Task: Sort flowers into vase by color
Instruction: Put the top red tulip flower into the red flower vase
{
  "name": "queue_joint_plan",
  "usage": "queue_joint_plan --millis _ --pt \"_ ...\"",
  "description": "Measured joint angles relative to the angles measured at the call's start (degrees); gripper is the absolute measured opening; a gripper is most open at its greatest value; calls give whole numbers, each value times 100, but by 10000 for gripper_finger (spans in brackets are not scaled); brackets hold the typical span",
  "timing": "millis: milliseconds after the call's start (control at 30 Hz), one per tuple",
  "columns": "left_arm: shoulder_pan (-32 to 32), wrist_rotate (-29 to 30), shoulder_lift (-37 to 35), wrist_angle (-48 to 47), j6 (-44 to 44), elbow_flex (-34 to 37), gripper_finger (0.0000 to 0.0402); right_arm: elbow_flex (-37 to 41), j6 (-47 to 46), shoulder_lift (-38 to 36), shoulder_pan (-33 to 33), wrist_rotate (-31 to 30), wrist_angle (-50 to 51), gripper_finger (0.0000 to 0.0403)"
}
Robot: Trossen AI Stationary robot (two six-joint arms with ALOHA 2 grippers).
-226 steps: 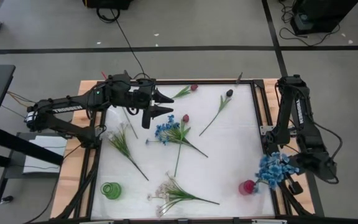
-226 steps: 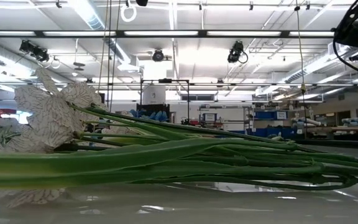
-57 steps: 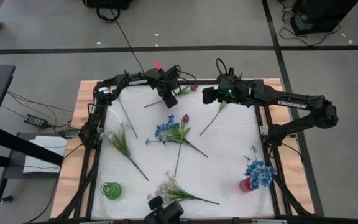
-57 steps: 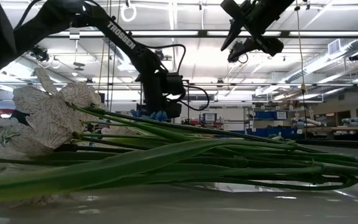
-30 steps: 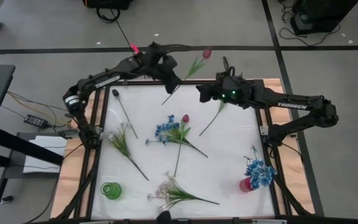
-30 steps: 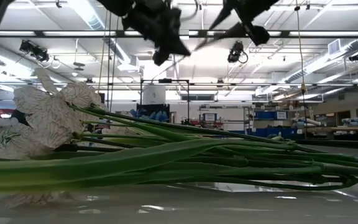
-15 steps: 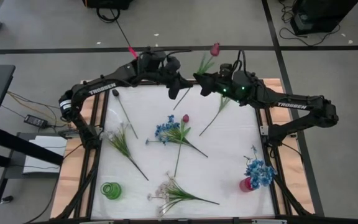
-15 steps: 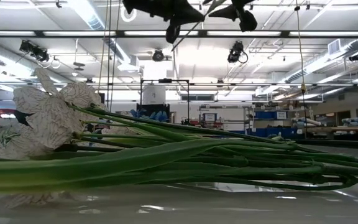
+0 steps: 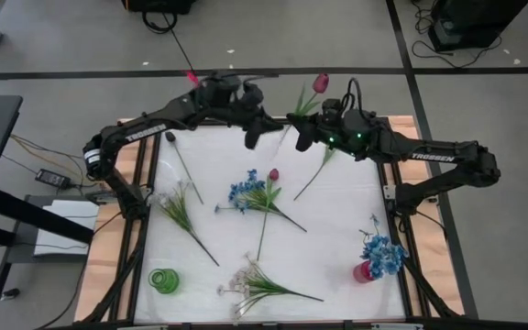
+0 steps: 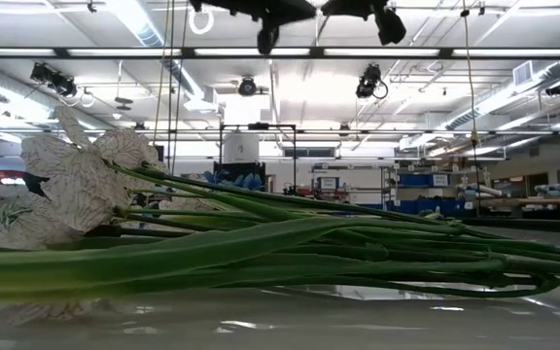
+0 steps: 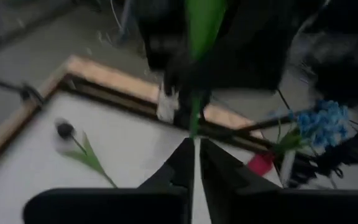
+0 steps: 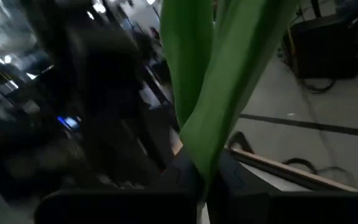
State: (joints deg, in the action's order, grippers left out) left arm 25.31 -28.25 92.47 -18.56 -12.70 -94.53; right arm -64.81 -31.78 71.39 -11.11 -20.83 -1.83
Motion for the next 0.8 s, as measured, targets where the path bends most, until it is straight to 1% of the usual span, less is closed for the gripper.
queue_joint_plan --millis 133,200,267,367,533,600,667,733,800 --pt "202 27 -407 23 136 20 76 8 544 -60 32 62 89 13" --pt "297 58 -564 -131 248 88 94 8 881 -136 33 232 170 13" --pt "331 70 -760 -93 390 308 108 8 1193 -189 32 521 259 13" --pt "324 63 -1226 420 423 995 124 8 1479 -279 36 873 336 13" --pt "202 64 -2090 2269 -185 2763 139 8 1659 -449 37 1206 547 13" --pt "104 77 -2421 2925 -256 3354 142 8 1686 -504 32 1441 662 13" --pt "-61 72 -2751 3163 44 3784 144 8 1528 -545 34 1722 685 13" --pt "-282 111 -3008 3173 305 4098 144 8 1330 -557 42 1998 669 13" --pt "-538 421 -3172 3151 329 4327 144 8 1243 -555 95 2213 688 13"
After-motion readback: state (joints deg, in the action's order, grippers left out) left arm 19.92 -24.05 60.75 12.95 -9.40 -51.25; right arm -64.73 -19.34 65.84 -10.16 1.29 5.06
